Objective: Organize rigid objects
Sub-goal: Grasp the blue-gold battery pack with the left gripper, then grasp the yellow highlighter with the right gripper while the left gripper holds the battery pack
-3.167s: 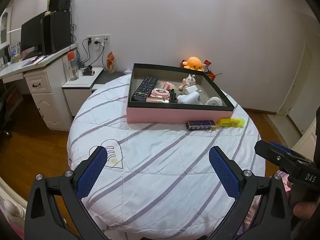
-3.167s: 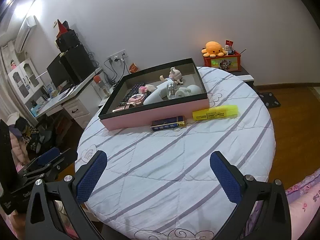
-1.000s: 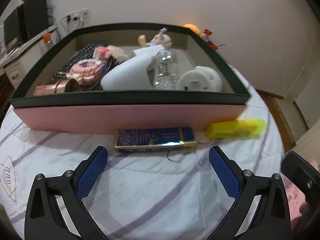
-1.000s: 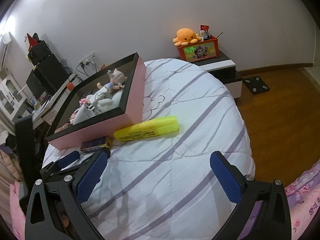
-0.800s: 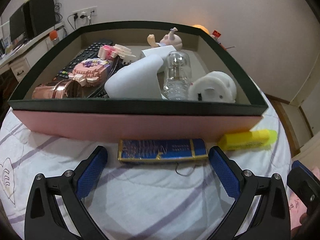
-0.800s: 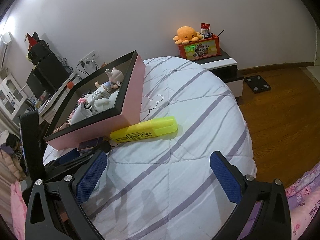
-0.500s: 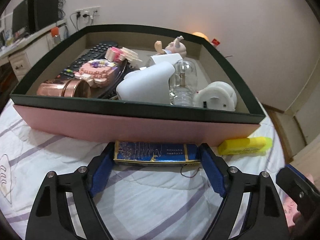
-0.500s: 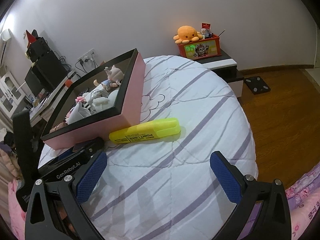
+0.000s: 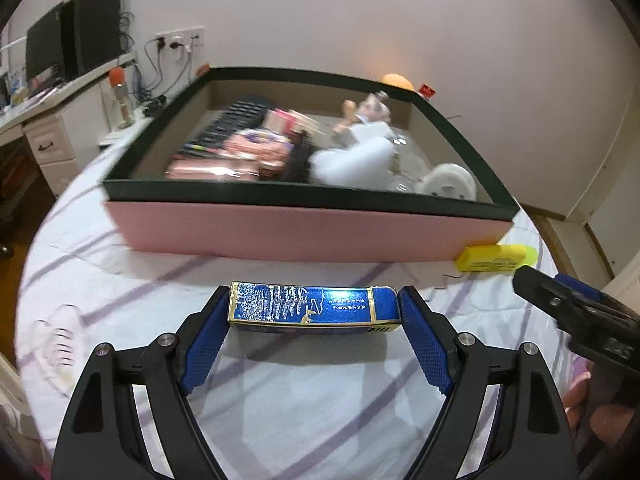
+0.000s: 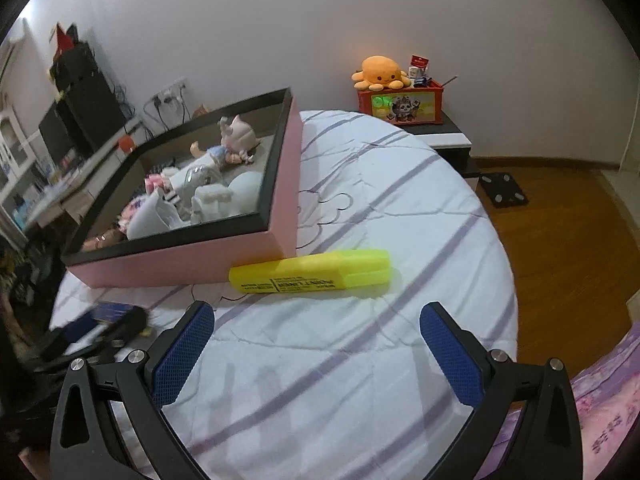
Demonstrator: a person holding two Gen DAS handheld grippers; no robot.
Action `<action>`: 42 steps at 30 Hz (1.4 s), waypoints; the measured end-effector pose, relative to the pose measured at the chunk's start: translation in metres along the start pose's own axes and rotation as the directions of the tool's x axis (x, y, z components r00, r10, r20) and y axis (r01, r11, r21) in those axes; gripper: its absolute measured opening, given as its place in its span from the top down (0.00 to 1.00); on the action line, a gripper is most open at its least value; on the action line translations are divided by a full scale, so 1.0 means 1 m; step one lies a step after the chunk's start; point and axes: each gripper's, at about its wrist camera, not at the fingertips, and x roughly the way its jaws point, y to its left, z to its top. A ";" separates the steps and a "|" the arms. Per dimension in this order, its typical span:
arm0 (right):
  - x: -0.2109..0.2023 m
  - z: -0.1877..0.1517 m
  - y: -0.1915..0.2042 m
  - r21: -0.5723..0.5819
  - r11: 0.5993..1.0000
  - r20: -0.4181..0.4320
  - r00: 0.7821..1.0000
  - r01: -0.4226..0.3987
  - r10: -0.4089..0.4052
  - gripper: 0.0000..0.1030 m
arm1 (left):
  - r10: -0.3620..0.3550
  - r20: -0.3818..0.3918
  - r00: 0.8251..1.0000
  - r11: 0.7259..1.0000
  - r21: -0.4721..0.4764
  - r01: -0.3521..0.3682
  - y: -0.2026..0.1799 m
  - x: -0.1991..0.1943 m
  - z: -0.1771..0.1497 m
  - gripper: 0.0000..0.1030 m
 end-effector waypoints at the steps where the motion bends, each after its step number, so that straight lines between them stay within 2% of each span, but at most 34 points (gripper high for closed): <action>1: 0.003 0.001 0.004 -0.012 1.000 -0.004 1.000 0.013 -0.013 0.00 | 0.011 0.007 1.000 1.000 0.004 -0.011 0.005 -0.003 0.001 0.19; 4: 0.011 0.001 0.014 -0.034 0.998 -0.009 0.998 0.058 -0.059 0.00 | 0.012 0.017 1.000 1.000 0.001 -0.012 0.014 -0.007 0.004 0.19; 9: 0.020 0.002 0.022 -0.054 0.995 -0.026 0.996 0.087 -0.088 0.00 | 0.002 0.020 1.000 1.000 -0.003 -0.002 0.027 -0.003 0.011 0.19; 17: 0.033 0.006 0.027 -0.086 0.989 -0.037 0.991 0.121 -0.125 0.00 | -0.024 0.015 1.000 1.000 -0.007 0.024 0.032 0.004 0.016 0.19; 22: 0.043 0.009 0.026 -0.107 0.978 -0.047 0.982 0.176 -0.182 0.00 | -0.033 0.012 0.999 0.999 -0.003 0.033 0.033 0.004 0.014 0.19; 28: 0.047 0.010 0.021 -0.112 0.985 -0.051 0.989 0.130 -0.136 0.00 | -0.043 0.002 0.999 0.999 -0.001 0.043 0.033 0.007 0.012 0.19; 33: 0.042 0.007 0.023 -0.134 0.987 -0.046 0.995 0.084 -0.091 0.17 | -0.047 0.000 0.999 0.999 -0.004 0.047 0.033 0.006 0.011 0.19; 35: 0.039 0.006 0.026 -0.144 0.987 -0.043 0.996 0.072 -0.079 0.30 | -0.048 0.001 0.999 0.999 -0.002 0.048 0.033 0.004 0.010 0.19; 42: 0.031 0.004 0.022 -0.108 0.992 -0.048 0.997 0.057 -0.063 0.52 | -0.046 0.011 0.999 0.999 -0.001 0.046 0.034 -0.002 0.010 0.19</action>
